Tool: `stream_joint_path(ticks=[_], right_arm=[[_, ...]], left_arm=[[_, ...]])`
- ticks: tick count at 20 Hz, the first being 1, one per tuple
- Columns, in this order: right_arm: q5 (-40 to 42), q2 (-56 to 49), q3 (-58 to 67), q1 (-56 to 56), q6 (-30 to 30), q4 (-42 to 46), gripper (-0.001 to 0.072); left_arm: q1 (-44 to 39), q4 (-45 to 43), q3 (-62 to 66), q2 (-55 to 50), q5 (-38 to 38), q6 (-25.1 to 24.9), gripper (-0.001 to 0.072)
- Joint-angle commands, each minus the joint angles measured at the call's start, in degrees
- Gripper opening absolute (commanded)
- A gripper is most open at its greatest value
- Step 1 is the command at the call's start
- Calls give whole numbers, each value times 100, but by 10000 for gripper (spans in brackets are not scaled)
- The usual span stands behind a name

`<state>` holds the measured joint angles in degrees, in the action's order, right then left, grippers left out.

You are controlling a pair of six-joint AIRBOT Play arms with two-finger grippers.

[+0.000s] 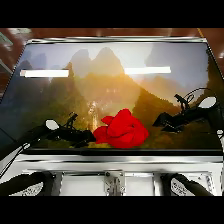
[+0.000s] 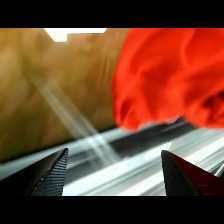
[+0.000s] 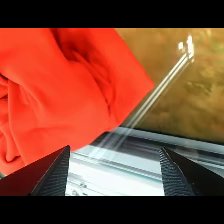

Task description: Fold the shirts.

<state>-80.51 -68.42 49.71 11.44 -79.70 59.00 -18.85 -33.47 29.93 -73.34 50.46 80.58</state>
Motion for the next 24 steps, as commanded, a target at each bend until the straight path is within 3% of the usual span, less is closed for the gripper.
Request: stream_joint_path(ticks=[1,4,7,8,9,21,22,23,24], right_arm=[[-28,-83,-28,-57,-90,-57,676],[109,-164,-271,-59,-223,-72,677],[407,-321,-527,-57,-330,-61,677],[487,-393,-562,-59,-413,-127,677],[562,-481,-595,-61,-415,-262,677],[1617,-1617,-686,-459,-455,-721,676],[1814,-1685,-686,-660,-540,-723,629],[2000,-1729,-686,-796,-616,-726,538],[2149,-1749,-686,-881,-710,-728,397]], left_arm=[[-160,1117,-76,-372,-640,-592,706],[-201,1663,-2,-560,-833,-811,521],[-284,1720,101,-789,-822,-791,243],[-284,1727,103,-820,-804,-793,104],[-284,1725,103,-820,-804,-837,40],[-284,1187,107,-573,-588,-944,39],[-284,1189,107,-573,-588,-944,39],[-284,1198,107,-573,-588,-942,39],[-282,1209,109,-573,-588,-942,39]])
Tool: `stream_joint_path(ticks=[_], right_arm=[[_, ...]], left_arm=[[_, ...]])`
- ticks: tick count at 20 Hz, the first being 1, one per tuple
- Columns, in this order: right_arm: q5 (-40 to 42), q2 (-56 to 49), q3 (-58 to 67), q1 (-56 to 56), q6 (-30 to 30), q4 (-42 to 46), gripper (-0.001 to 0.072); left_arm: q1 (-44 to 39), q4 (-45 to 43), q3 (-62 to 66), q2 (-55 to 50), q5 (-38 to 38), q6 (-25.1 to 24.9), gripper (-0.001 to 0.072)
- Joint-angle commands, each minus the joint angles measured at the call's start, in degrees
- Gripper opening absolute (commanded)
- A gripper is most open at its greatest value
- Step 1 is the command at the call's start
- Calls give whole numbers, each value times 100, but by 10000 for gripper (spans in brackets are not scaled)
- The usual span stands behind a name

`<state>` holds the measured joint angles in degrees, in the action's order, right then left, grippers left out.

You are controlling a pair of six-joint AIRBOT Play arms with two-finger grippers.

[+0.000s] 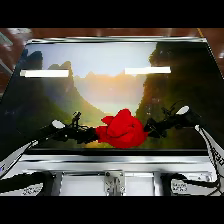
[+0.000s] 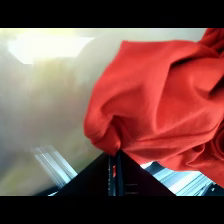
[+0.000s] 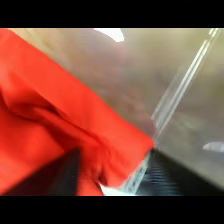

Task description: Fold the shirts.

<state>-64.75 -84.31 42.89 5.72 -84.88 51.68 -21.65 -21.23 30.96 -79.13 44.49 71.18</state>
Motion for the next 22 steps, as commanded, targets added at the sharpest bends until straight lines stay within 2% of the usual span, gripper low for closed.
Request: stream_joint_path(ticks=[1,2,6,8,10,12,14,16,19,22], right_arm=[[627,-153,4,-319,-229,-26,227],[549,-151,50,-302,-229,-68,56],[-238,269,581,-291,605,-17,57],[-671,981,1115,-291,1285,-24,57],[-970,1847,1899,-291,1445,37,57],[-804,2765,2846,-291,1104,339,56],[-223,3571,3720,-291,636,778,56],[404,4159,4328,-291,415,885,55],[824,4623,4964,-291,61,870,56],[841,4704,5641,-291,0,866,56]], left_arm=[[-4,-17,22,7,11,-2,39],[-2,-33,46,17,7,-7,39],[166,-920,651,483,155,0,37],[319,-1609,1414,1134,433,-4,37],[535,-1956,2426,1902,645,-2,37],[885,-1961,3576,2579,660,63,37],[1401,-2048,4800,3073,662,87,37],[1928,-2129,5788,3346,682,348,37],[2374,-2127,6756,3497,767,367,38],[2393,-2129,7272,3569,822,367,38]])
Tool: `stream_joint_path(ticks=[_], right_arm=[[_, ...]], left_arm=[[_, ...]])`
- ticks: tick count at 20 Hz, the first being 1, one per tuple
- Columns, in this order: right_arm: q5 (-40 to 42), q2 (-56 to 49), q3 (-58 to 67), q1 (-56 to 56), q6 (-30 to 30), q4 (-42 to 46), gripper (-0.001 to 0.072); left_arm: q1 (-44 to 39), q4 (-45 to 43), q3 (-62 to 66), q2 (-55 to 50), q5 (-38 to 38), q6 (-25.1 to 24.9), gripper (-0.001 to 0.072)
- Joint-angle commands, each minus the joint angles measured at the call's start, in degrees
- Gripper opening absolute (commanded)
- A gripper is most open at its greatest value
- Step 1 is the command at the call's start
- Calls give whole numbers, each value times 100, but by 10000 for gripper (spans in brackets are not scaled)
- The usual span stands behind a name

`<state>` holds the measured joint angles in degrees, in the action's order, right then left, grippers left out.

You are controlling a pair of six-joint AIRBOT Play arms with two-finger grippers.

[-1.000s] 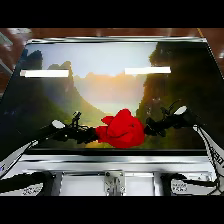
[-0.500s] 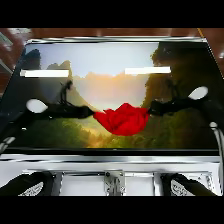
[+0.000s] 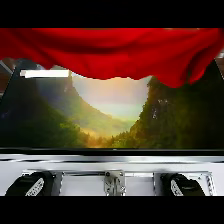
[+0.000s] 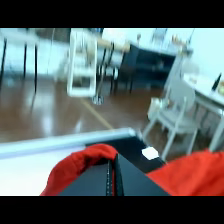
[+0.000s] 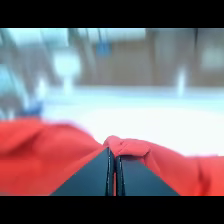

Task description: Fold the shirts.

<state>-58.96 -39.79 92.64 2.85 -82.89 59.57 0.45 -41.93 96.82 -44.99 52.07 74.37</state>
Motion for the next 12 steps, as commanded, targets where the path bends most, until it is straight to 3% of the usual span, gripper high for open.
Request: stream_joint_path(ticks=[1,4,7,10,12], right_arm=[[240,251,861,-4,-190,105,56],[-9,251,1207,-4,-109,595,56],[-820,245,1263,-4,-109,1412,57],[-1611,197,1257,-4,-66,1788,57],[-1495,249,1259,-7,197,1714,56]], left_arm=[[184,-105,730,208,149,46,38],[184,-1408,730,376,1069,103,37],[184,-3042,726,431,2345,546,38],[184,-3423,671,476,2848,651,38],[177,-3394,675,566,2653,651,37]])
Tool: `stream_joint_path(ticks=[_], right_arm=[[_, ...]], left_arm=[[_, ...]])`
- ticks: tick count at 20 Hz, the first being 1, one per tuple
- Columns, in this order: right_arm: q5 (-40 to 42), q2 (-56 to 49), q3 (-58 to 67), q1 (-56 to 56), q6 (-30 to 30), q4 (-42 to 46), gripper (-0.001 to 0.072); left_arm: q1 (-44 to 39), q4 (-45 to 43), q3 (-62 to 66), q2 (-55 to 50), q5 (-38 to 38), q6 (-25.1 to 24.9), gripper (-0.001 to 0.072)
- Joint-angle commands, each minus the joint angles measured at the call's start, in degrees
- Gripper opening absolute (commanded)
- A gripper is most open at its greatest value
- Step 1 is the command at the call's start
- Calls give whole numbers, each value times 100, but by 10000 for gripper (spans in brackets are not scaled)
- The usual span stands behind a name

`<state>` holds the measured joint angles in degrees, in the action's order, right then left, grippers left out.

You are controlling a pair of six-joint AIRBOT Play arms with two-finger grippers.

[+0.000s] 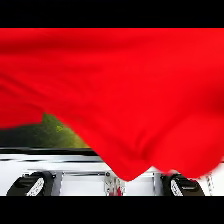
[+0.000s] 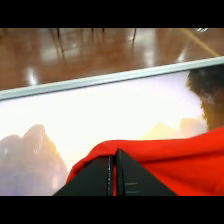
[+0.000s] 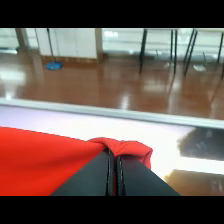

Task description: Fold the shirts.

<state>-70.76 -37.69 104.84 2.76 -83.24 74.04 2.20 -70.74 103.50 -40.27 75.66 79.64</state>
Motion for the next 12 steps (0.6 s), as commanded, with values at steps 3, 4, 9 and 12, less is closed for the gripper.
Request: stream_joint_path(ticks=[3,4,9,12], right_arm=[[131,166,39,4,293,254,57],[208,197,39,4,282,249,56],[-66,243,35,4,0,-15,57],[-651,46,-164,4,-258,-46,57]], left_arm=[[2,-514,13,310,-66,122,38],[2,-514,28,380,-122,125,37],[2,-374,7,533,619,737,38],[2,-254,-673,549,1305,763,39]])
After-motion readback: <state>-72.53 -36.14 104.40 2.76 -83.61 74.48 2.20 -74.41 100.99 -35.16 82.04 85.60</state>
